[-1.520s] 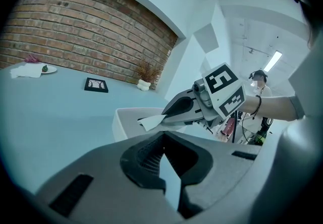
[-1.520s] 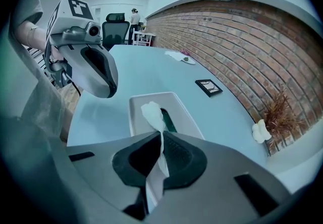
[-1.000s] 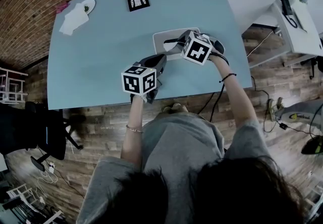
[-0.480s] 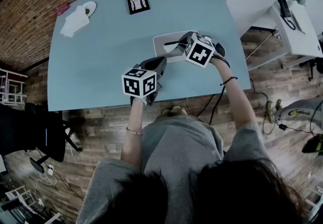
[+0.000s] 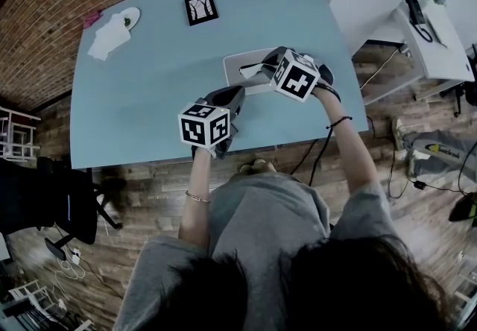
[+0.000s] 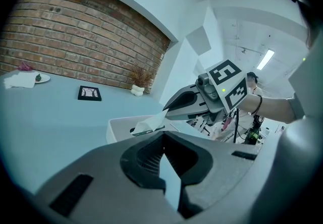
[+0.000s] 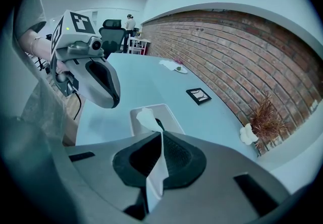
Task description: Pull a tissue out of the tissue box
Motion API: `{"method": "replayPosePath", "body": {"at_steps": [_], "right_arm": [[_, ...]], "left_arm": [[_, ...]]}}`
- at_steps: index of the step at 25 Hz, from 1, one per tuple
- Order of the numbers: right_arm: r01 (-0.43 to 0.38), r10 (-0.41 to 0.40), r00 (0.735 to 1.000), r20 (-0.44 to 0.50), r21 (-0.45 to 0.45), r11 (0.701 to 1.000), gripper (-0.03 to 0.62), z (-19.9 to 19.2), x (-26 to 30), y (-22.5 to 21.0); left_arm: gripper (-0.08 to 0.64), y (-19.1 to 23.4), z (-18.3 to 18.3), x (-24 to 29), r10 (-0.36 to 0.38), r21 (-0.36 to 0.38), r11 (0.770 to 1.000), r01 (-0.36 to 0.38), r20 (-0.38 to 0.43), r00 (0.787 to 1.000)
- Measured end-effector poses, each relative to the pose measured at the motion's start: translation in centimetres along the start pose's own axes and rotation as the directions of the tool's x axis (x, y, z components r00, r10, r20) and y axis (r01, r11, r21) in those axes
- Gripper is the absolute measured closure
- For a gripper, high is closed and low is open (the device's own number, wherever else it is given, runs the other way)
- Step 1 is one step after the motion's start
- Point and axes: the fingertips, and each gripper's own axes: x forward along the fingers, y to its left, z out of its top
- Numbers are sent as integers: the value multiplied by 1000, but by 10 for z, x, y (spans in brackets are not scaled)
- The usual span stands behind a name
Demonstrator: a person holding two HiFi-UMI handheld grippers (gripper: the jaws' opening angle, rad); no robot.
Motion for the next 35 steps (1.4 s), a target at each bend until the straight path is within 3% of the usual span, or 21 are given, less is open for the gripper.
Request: {"method": "replayPosePath", "body": {"at_steps": [35], "right_arm": [[109,-112,990,83,40,993,589,7,-57,1]], "left_arm": [[557,-28,15,-15,-43,85,996,40,33,999]]}}
